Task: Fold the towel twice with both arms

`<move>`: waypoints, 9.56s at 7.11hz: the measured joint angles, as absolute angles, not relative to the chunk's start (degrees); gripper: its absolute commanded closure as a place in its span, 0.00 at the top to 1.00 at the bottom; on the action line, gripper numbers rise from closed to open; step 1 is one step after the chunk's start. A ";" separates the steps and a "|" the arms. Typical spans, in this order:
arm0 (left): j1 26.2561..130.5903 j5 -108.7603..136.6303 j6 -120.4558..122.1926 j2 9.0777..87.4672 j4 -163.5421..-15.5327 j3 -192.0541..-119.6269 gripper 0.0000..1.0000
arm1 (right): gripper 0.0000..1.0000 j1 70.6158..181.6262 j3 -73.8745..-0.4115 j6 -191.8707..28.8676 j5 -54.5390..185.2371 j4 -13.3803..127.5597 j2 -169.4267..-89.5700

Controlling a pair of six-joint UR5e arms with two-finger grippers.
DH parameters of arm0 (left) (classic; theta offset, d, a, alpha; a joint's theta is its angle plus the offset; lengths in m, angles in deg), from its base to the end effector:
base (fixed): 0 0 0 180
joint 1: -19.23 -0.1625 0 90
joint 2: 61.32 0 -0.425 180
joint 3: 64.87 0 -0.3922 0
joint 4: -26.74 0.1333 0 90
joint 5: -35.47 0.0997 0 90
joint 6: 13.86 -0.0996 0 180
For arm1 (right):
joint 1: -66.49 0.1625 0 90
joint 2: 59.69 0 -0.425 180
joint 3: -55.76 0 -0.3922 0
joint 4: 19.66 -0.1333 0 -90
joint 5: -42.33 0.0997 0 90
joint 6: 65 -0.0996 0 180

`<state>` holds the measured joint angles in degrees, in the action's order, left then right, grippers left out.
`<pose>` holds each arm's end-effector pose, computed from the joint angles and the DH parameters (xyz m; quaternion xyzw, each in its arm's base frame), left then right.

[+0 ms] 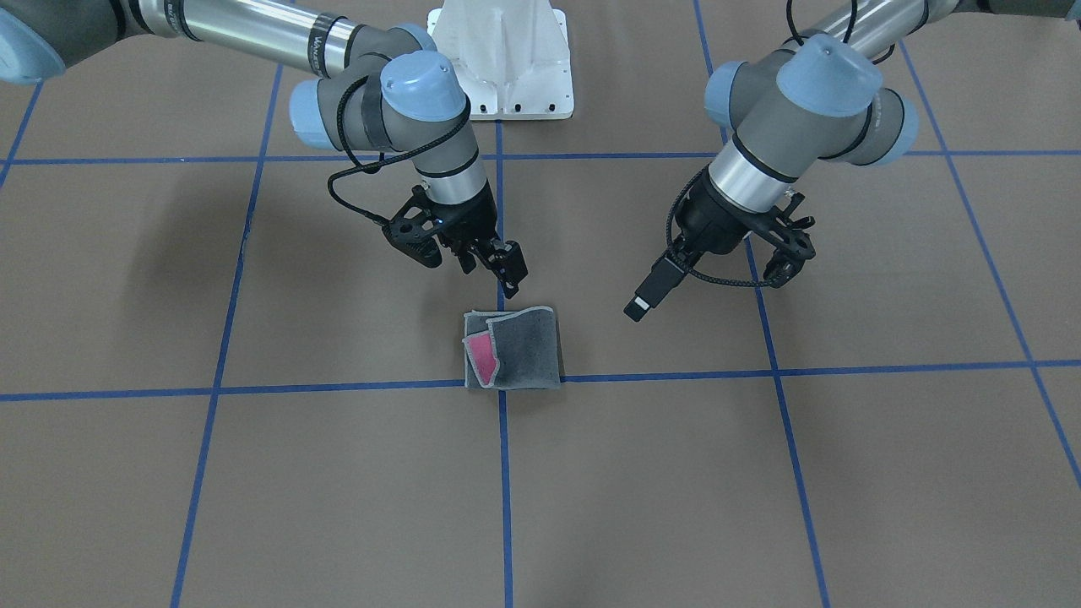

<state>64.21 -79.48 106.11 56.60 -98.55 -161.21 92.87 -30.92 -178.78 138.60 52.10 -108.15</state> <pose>0.3900 -0.5188 0.2554 -0.1032 0.5753 -0.3902 0.7114 -0.5974 -0.4329 0.2096 -0.0375 -0.4733 0.3495 0.8078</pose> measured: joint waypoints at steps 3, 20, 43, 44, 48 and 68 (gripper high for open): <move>63.73 -79.14 106.19 56.15 -98.34 -161.67 1.00 | 0.57 92.51 -28.50 -170.96 137.38 51.71 -107.00; 62.70 -76.11 106.29 56.62 -98.15 -160.92 1.00 | 0.04 97.37 -21.62 -165.33 137.97 47.43 -106.32; 61.87 -75.83 106.71 56.88 -97.89 -160.85 1.00 | 1.00 95.25 -29.37 -165.92 138.39 49.36 -110.44; 61.75 -75.83 106.72 56.86 -97.89 -160.85 1.00 | 1.00 95.04 -29.78 -167.08 138.37 49.32 -110.43; 61.68 -75.89 106.65 56.76 -97.89 -160.86 1.00 | 0.73 91.75 -29.75 -191.18 134.99 48.45 -109.73; 61.68 -75.80 106.99 57.33 -97.89 -160.41 1.00 | 0.36 90.08 -25.56 -202.02 130.33 43.97 -108.08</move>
